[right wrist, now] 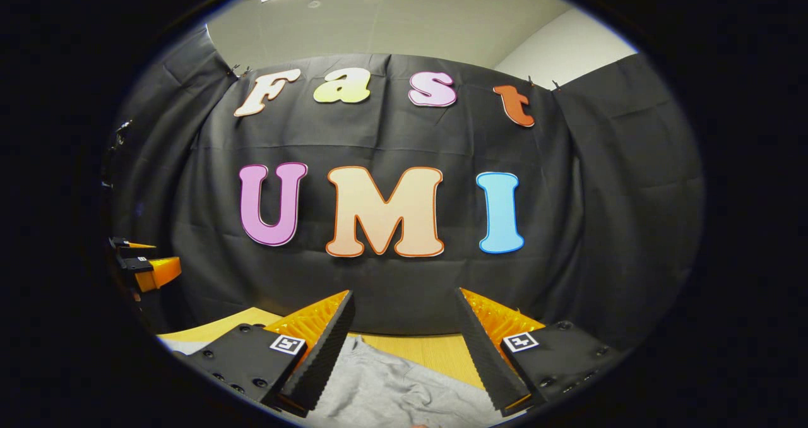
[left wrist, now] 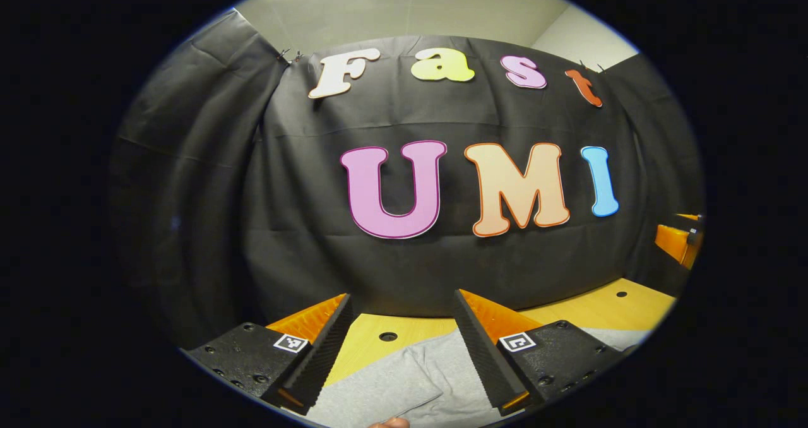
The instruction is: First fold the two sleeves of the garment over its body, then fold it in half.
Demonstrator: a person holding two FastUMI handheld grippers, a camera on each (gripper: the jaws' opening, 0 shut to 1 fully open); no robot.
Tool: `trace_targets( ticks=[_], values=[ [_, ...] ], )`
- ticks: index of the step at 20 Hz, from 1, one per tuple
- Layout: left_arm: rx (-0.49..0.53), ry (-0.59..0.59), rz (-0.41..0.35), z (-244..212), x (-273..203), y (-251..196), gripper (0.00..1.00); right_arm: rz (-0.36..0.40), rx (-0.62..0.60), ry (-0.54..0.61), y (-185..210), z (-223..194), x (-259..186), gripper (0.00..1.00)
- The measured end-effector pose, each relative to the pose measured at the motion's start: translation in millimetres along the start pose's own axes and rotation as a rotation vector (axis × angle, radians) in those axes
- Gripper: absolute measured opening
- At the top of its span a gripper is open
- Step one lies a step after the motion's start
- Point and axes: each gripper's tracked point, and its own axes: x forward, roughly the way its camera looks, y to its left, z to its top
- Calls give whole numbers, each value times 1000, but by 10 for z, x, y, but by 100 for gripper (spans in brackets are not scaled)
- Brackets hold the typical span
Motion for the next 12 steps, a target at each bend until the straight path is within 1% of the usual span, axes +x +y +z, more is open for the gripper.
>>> trace_targets(
  ticks=[7, 10, 12],
  values=[
    [5, -12, -11, 21, 68, -27, 93, 8, 4, 5, -5, 10, 61, 98],
    [1, -19, -21, 36, 80, -59, 94, 0, -34, -8, -161, 44, 96, 96],
    [-4, -20, -29, 25, 95, -95, 94, -25, -60, 1, -361, 18, 133, 100]
  ],
)
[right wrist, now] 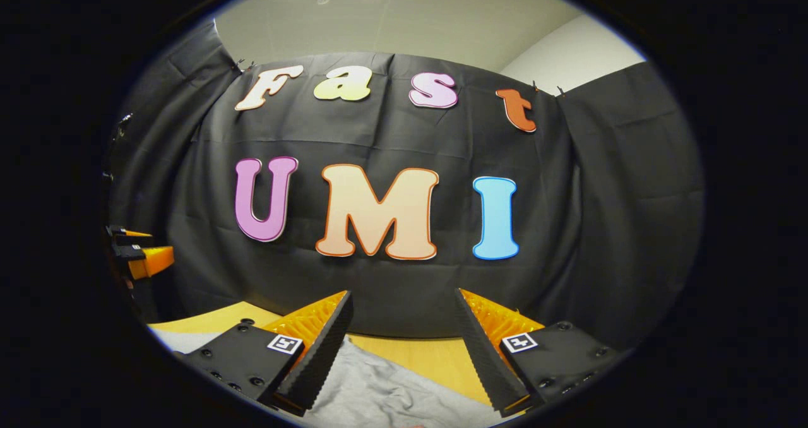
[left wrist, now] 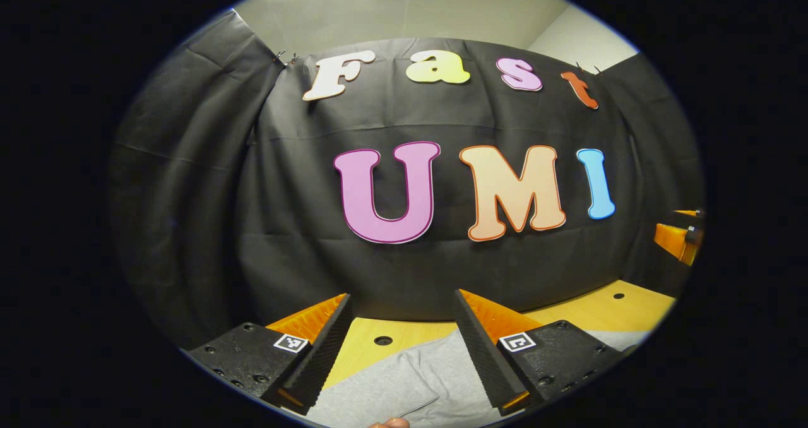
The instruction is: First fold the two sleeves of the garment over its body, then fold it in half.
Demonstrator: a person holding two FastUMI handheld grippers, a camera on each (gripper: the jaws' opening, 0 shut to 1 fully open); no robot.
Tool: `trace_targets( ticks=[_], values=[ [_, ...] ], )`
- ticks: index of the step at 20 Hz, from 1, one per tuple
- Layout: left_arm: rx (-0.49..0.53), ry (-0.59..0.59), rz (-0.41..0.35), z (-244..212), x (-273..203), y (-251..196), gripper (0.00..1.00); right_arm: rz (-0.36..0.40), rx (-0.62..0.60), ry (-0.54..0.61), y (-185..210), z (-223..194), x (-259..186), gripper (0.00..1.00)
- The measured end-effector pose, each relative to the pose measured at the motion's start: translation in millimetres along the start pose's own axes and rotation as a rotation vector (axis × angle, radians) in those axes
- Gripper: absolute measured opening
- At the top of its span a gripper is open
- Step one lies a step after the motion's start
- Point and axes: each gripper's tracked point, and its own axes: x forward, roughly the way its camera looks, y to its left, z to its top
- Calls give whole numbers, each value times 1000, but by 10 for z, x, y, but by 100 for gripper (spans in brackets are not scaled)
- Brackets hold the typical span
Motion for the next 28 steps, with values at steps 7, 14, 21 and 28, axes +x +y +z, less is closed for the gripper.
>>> trace_targets(
  ticks=[7, 14, 21, 28],
  values=[
    [-14, 1, -33, -25, 37, -138, 94, -192, -97, 92, -1111, -407, -31, 96],
    [-17, 4, -54, -32, 22, -240, 94, -320, -175, 292, -1908, -1217, -371, 99],
    [-11, 11, -73, -38, 44, -333, 94, -398, -174, 507, -2368, -2166, -936, 99],
    [-19, 24, -103, -68, 81, -466, 94, -421, -49, 769, -2542, -3035, -1542, 100]
  ],
)
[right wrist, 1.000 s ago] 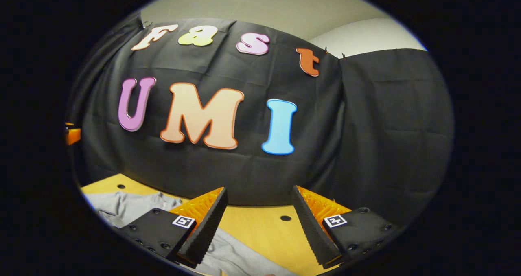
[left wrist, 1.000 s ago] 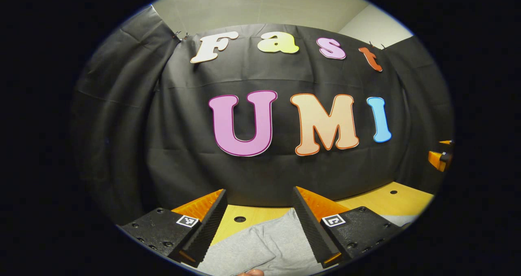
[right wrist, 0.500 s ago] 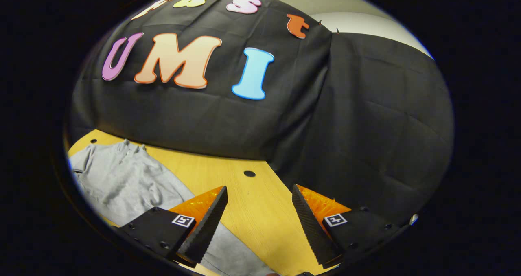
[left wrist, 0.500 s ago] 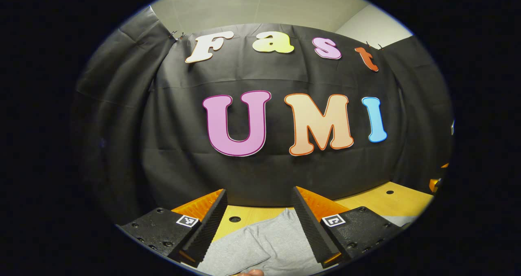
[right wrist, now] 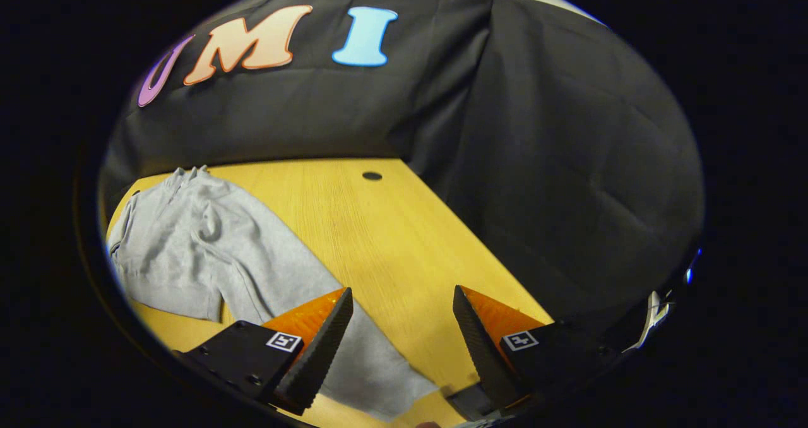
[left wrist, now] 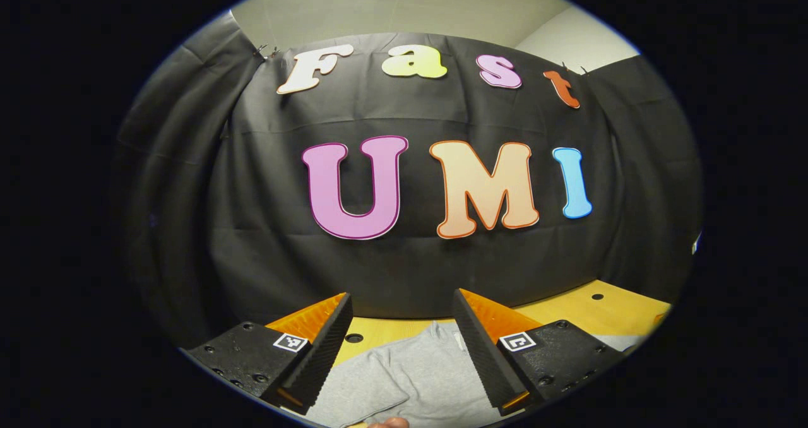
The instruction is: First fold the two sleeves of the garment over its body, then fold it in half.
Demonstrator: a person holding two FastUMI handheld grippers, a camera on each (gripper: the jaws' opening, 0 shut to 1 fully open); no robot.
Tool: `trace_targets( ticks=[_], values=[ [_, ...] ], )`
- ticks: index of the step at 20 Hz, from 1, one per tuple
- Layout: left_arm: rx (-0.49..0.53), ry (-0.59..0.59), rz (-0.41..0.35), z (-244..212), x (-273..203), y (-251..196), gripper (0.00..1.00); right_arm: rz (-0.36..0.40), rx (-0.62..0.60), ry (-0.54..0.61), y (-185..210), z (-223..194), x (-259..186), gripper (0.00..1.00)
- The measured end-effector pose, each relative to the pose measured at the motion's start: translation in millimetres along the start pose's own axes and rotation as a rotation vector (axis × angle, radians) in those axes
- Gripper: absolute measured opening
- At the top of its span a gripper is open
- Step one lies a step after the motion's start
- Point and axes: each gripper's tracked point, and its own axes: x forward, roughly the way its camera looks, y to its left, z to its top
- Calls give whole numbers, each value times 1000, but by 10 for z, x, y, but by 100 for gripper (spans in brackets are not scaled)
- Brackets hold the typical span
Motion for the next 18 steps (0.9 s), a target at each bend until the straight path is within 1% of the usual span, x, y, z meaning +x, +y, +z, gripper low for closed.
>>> trace_targets(
  ticks=[6, 9, 10, 11, 12, 13, 14, 15, 17, 18],
  values=[
    [-7, 20, 2, -51, 17, 10, 94, 43, 50, 203, 47, -673, 41, 100],
    [-9, 24, 2, -66, 13, 16, 94, 87, 86, 307, 163, -942, 21, 100],
    [-8, 26, 2, -66, 21, 13, 94, 107, 97, 341, 179, -1012, -4, 100],
    [-6, 29, 3, -81, 24, 12, 94, 112, 126, 348, 191, -1012, 15, 100],
    [-4, 29, 2, -86, 29, 10, 94, 112, 158, 377, 200, -1039, 0, 98],
    [-4, 28, 2, -78, 24, 9, 94, 110, 163, 378, 199, -1014, -2, 98],
    [-6, 27, -1, -65, 26, 1, 94, 114, 153, 402, 192, -1048, 4, 96],
    [-6, 26, -1, -69, 23, -14, 94, 128, 143, 414, 211, -1030, -8, 93],
    [-9, 29, 2, -74, 20, -14, 94, 152, 131, 434, 319, -1018, 9, 69],
    [-11, 29, 4, -62, 13, -13, 94, 172, 124, 434, 384, -1009, 4, 51]
  ],
)
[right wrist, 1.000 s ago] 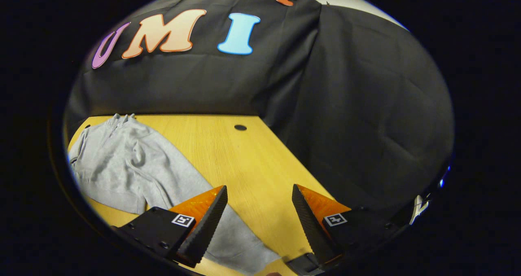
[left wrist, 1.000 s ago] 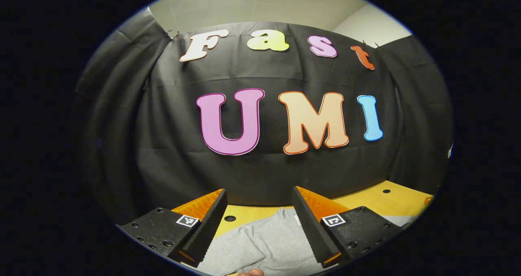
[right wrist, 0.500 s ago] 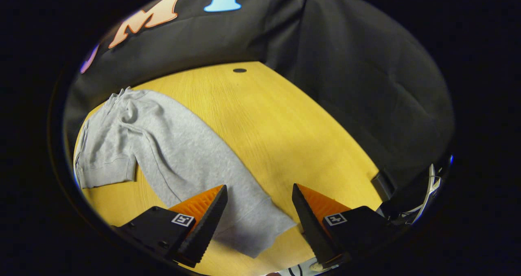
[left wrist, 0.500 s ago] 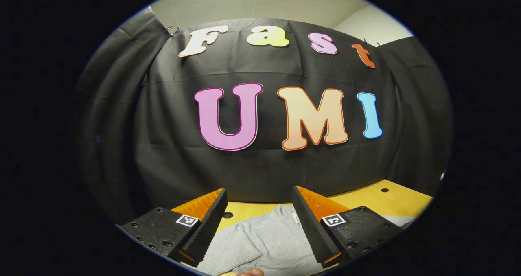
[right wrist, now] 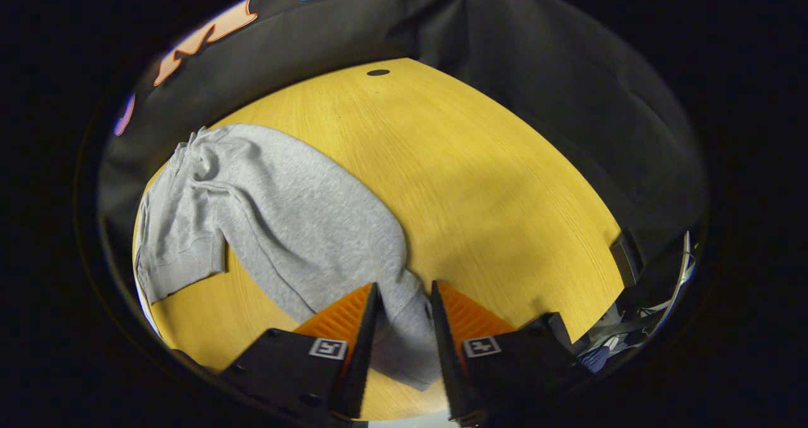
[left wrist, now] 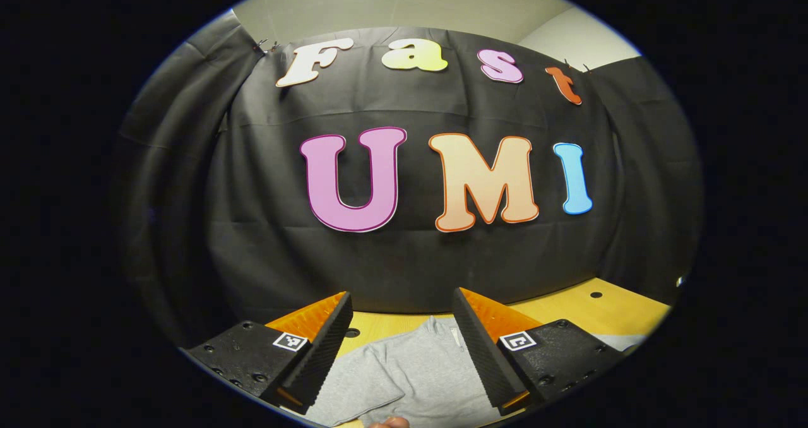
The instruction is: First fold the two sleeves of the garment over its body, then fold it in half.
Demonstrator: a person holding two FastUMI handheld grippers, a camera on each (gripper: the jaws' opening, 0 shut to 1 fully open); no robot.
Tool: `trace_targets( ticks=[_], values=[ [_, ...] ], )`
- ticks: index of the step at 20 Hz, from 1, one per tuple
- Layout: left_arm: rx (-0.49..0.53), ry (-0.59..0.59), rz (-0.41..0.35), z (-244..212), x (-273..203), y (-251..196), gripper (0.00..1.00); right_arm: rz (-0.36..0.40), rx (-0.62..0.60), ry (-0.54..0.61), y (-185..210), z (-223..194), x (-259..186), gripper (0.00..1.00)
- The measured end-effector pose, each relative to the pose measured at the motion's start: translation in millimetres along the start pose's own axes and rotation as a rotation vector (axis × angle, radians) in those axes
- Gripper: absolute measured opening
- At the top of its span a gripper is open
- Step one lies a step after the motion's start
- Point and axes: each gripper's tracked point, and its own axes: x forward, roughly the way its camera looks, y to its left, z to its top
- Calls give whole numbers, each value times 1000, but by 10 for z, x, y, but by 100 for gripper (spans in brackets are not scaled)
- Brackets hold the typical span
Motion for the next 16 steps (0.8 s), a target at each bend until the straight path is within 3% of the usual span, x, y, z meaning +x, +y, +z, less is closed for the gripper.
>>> trace_targets(
  ticks=[1, 2, 4, 8, 16],
  values=[
    [-4, -1, 3, -3, -16, 5, 94, 7, -10, -8, 38, 5, 4, 41],
    [-5, -1, 6, -4, -29, 15, 94, 0, -19, -16, 48, 10, 1, 20],
    [-2, -3, 19, -9, -48, 64, 94, -17, -8, -37, 70, 24, 8, 5],
    [9, -13, 41, 35, -99, 147, 94, 39, 48, -29, 266, 84, -47, 3],
    [10, -9, 86, 3, -237, 409, 94, 155, 40, -184, 896, 898, -393, 2]
  ],
)
